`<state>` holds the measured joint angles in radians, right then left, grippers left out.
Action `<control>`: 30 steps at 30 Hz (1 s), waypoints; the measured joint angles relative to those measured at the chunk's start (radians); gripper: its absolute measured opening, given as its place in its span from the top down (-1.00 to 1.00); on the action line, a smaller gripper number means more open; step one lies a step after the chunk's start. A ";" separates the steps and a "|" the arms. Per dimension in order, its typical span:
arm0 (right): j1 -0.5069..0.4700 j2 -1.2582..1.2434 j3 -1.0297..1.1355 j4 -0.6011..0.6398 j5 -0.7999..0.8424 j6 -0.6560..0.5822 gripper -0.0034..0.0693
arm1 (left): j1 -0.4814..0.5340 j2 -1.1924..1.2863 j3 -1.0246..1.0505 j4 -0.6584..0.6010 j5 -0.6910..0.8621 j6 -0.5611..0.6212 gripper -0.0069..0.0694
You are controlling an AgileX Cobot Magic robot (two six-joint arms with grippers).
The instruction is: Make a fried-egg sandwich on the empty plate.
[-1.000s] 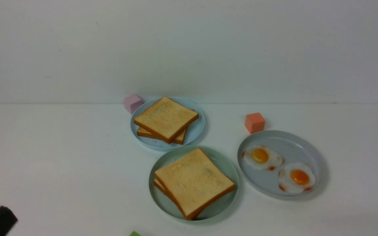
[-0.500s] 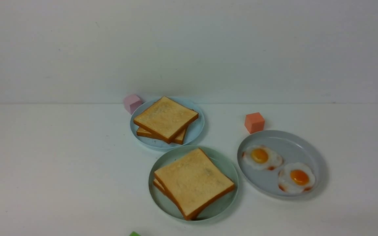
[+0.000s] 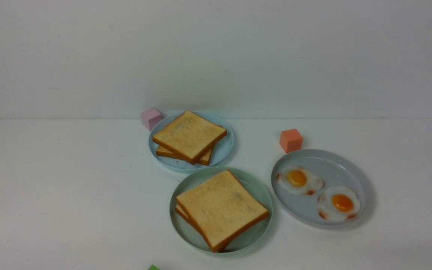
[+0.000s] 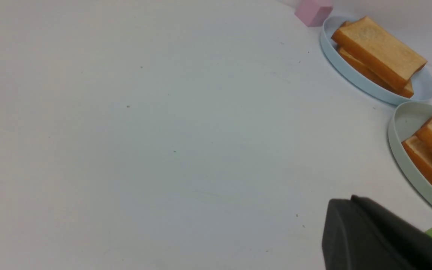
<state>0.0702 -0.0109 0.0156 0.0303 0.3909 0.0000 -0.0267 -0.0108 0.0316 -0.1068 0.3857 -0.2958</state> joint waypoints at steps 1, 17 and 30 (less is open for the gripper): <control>0.000 0.000 0.000 0.000 0.000 0.000 0.81 | 0.000 0.000 0.000 0.000 0.000 0.000 0.85; 0.000 0.000 0.000 0.000 0.000 0.000 0.74 | 0.000 0.000 0.000 0.000 0.000 0.000 0.85; 0.000 0.000 0.000 0.000 0.000 0.000 0.68 | 0.000 0.000 0.000 0.000 0.000 -0.001 0.85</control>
<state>0.0702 -0.0109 0.0156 0.0303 0.3909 0.0000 -0.0267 -0.0108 0.0316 -0.1068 0.3857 -0.2970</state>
